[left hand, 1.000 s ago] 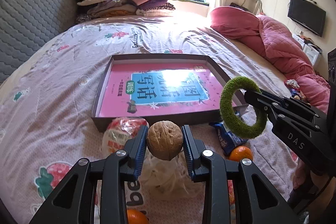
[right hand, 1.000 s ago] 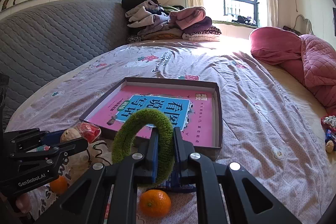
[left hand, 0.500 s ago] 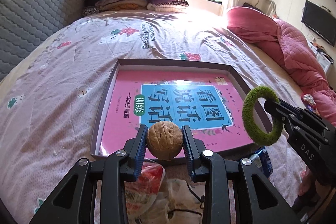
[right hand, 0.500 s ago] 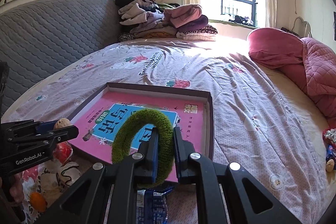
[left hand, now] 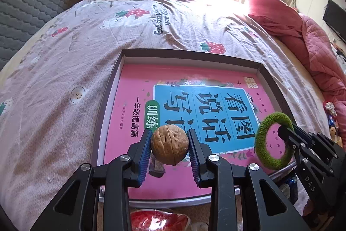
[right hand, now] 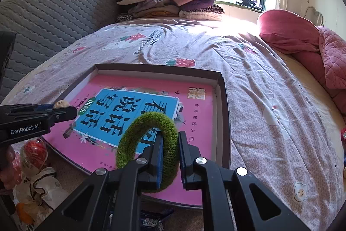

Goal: Organize objects
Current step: 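Carry the walnut and green ring over the grey box tray with both tools, then open left tool to drop walnut on the book while right tool releases the ring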

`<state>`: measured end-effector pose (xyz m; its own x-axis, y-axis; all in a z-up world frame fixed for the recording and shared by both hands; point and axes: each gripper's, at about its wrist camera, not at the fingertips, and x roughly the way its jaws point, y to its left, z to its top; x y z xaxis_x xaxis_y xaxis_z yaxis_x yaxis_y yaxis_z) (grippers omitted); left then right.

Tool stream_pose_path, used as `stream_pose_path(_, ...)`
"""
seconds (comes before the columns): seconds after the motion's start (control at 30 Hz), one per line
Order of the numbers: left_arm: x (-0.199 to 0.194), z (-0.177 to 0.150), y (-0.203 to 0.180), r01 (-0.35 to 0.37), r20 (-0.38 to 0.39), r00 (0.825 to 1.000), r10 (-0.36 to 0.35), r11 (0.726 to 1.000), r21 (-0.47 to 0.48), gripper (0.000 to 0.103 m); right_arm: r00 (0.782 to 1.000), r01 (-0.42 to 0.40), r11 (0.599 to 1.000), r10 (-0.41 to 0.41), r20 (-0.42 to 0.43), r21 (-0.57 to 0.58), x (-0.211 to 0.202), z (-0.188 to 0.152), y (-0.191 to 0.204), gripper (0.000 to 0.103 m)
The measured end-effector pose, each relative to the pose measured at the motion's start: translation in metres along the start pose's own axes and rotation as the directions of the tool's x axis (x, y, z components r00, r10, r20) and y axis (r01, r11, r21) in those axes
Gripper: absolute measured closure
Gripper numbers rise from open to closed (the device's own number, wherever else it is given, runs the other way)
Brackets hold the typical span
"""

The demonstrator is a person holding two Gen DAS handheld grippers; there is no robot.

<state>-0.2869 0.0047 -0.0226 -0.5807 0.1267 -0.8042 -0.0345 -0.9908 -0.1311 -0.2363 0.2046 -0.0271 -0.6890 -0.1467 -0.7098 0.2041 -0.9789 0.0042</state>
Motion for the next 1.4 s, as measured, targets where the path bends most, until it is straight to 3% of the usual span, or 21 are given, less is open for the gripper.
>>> stream_pose_path(0.3,0.029,-0.001,0.003,0.001,-0.098,0.995,-0.003,1.000,-0.021,0.070,0.998,0.043,0.999,-0.043,-0.051,0.000,0.010,-0.004,-0.006,0.090)
stream_pose_path(0.9,0.027,0.000,0.008,-0.020,-0.118,0.993,0.015,0.999,-0.042,0.069,0.996,0.050,0.999,-0.049,-0.069,0.009,0.009,0.000,-0.006,0.090)
stream_pose_path(1.4,0.012,-0.003,0.007,-0.005,-0.086,0.996,0.000,0.998,-0.060,0.043,0.992,0.093,0.996,-0.092,-0.089,0.002,0.011,-0.001,-0.008,0.088)
